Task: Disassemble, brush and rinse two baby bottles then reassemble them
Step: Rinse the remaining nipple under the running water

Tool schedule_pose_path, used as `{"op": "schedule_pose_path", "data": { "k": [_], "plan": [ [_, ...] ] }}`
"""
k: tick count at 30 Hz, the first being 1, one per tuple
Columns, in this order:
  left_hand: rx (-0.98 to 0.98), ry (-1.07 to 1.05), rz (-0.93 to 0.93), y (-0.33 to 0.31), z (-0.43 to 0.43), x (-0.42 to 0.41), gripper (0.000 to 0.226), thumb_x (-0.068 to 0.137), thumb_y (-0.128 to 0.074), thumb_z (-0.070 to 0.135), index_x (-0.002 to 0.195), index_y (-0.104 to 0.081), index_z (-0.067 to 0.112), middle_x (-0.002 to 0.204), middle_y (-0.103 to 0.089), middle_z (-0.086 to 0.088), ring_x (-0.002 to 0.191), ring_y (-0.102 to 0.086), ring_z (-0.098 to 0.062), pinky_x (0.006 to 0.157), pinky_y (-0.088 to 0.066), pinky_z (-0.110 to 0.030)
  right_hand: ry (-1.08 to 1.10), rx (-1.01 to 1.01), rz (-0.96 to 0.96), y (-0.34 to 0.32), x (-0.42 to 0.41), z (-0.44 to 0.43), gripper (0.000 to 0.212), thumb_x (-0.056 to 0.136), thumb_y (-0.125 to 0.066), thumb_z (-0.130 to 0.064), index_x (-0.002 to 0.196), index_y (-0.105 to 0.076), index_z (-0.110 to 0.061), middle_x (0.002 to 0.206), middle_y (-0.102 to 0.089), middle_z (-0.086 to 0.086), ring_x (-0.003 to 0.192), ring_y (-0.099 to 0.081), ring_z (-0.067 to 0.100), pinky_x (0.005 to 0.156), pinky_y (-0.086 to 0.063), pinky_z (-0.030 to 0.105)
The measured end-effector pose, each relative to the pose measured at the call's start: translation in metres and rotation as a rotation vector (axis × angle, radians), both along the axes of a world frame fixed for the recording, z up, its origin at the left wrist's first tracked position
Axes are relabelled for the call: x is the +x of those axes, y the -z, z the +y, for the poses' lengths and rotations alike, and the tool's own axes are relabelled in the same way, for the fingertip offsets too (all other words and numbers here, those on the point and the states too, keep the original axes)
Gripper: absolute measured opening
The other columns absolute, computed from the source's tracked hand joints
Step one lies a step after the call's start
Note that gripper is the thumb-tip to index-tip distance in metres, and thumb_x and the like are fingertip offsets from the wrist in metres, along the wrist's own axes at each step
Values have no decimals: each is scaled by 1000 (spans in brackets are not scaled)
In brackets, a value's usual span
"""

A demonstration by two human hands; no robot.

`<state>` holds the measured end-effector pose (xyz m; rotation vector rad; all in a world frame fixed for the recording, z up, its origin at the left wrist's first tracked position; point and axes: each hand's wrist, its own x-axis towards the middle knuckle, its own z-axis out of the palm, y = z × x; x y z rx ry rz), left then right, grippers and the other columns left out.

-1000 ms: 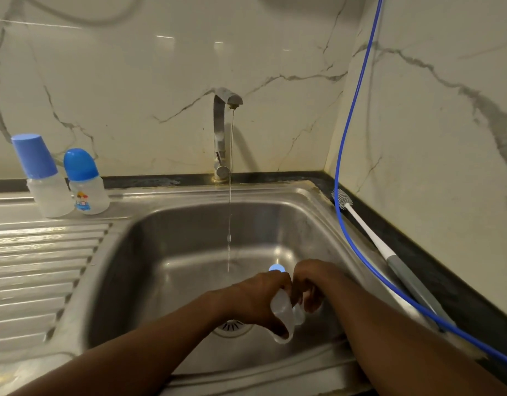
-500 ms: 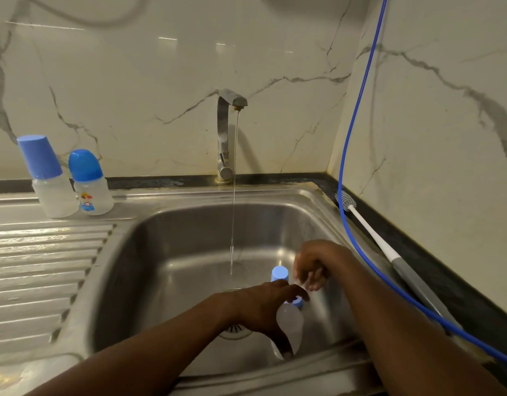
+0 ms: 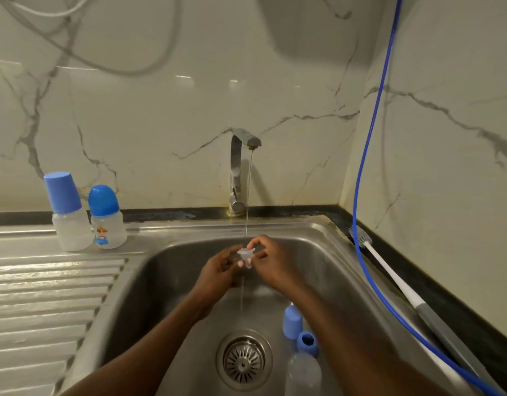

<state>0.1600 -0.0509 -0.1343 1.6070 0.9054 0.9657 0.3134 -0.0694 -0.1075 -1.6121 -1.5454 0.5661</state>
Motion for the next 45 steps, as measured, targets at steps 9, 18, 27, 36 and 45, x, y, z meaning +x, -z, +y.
{"op": "schedule_pose_path", "data": {
  "k": [9, 18, 27, 36, 45],
  "plan": [
    [51, -97, -127, -4, 7, 8, 39, 96, -57, 3, 128, -59, 24, 105, -74, 1, 97, -71, -17, 82, -60, -33, -15, 149, 313, 12, -13, 14, 20, 84, -74, -20, 97, -62, -29, 90, -70, 1, 77, -71, 14, 60, -61, 32],
    [57, -70, -173, -3, 7, 10, 33, 92, -62, 6, 120, -60, 24, 109, -71, -3, 102, -69, -20, 87, -58, -38, 46, 303, 79, 16, -7, 23, 10, 92, -64, -19, 93, -65, -28, 89, -68, -8, 82, -63, 2, 67, -49, 14],
    [8, -94, -196, -4, 9, 12, 24, 94, -60, 7, 115, -63, 18, 103, -73, -6, 94, -71, -20, 85, -59, -37, 68, 228, 92, 17, -8, 27, 17, 95, -57, -14, 105, -60, -27, 95, -66, -3, 85, -65, 8, 62, -52, 17],
    [-76, -83, -213, -1, 4, 15, 24, 93, -56, -3, 110, -63, 12, 98, -73, -11, 89, -72, -26, 81, -60, -38, 71, 143, 231, 17, -7, 28, 17, 88, -70, -19, 90, -56, -29, 91, -66, 0, 80, -67, 17, 58, -59, 27],
    [-86, -221, -291, 1, 8, 12, 41, 90, -53, -11, 119, -55, 18, 96, -72, -10, 84, -72, -28, 74, -62, -39, -35, 104, 431, 14, -10, 33, 30, 96, -58, -12, 120, -62, -29, 118, -64, -1, 98, -67, 12, 78, -60, 29]
  ]
}}
